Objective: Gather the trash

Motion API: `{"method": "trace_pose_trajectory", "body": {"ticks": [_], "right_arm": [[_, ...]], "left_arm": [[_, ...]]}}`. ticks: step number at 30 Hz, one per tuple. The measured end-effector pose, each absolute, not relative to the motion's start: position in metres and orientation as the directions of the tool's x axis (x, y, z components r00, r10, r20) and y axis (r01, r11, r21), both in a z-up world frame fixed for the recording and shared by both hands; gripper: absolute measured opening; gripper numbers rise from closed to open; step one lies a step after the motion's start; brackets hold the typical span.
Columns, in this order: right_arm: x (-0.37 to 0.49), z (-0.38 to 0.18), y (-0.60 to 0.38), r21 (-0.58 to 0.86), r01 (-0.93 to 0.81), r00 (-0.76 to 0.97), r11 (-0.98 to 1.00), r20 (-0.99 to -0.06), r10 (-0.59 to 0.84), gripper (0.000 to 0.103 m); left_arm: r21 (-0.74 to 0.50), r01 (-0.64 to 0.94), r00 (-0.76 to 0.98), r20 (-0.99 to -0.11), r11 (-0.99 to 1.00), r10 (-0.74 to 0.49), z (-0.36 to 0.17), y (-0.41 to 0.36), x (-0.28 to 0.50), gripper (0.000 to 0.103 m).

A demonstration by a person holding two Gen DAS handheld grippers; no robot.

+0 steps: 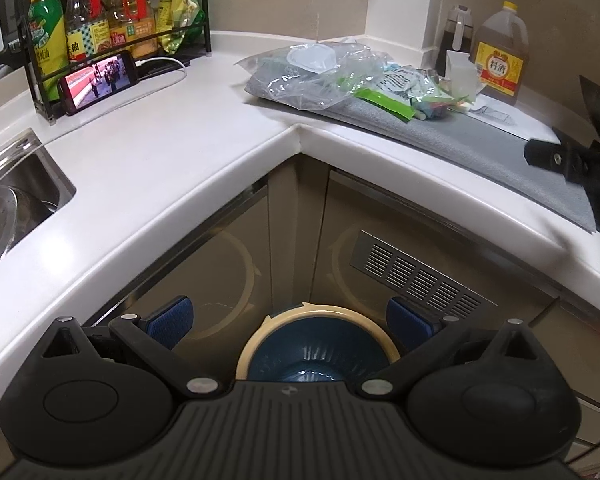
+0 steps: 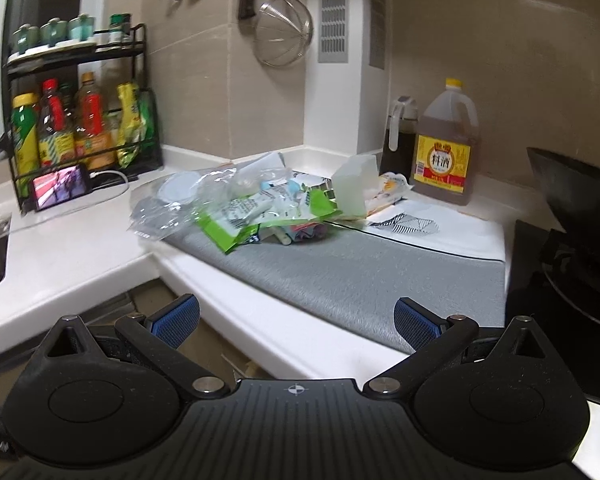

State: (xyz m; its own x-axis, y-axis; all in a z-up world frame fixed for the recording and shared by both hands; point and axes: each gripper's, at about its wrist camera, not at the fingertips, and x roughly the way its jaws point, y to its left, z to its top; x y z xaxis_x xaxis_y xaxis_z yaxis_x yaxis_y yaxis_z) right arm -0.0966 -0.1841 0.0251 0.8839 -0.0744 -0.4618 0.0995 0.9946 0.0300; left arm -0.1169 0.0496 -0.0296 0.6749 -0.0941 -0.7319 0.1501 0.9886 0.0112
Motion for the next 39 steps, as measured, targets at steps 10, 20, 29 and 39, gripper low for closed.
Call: {"method": "trace_pose_trajectory", "body": {"ticks": [10, 20, 29, 39], "right_arm": [[-0.005, 0.026, -0.223, 0.139, 0.180, 0.912, 0.974, -0.395, -0.112, 0.103], [0.120, 0.011, -0.237, 0.083, 0.315, 0.888, 0.945, -0.376, -0.263, 0.103], [0.166, -0.012, -0.231, -0.027, 0.275, 0.862, 0.961, -0.435, -0.259, 0.081], [0.118, 0.007, -0.212, -0.215, 0.179, 0.914, 0.960, -0.325, -0.243, 0.007]], "left_arm": [[0.049, 0.123, 0.665, -0.745, 0.991, -0.046, -0.027, 0.047, -0.104, 0.103], [0.085, 0.062, 0.651, -0.759, 0.994, 0.024, -0.027, 0.060, -0.095, 0.103], [0.095, 0.047, 0.629, -0.776, 0.994, 0.044, -0.034, 0.066, -0.086, 0.103], [0.077, 0.054, 0.624, -0.781, 0.996, 0.027, -0.038, 0.066, -0.083, 0.103]]}}
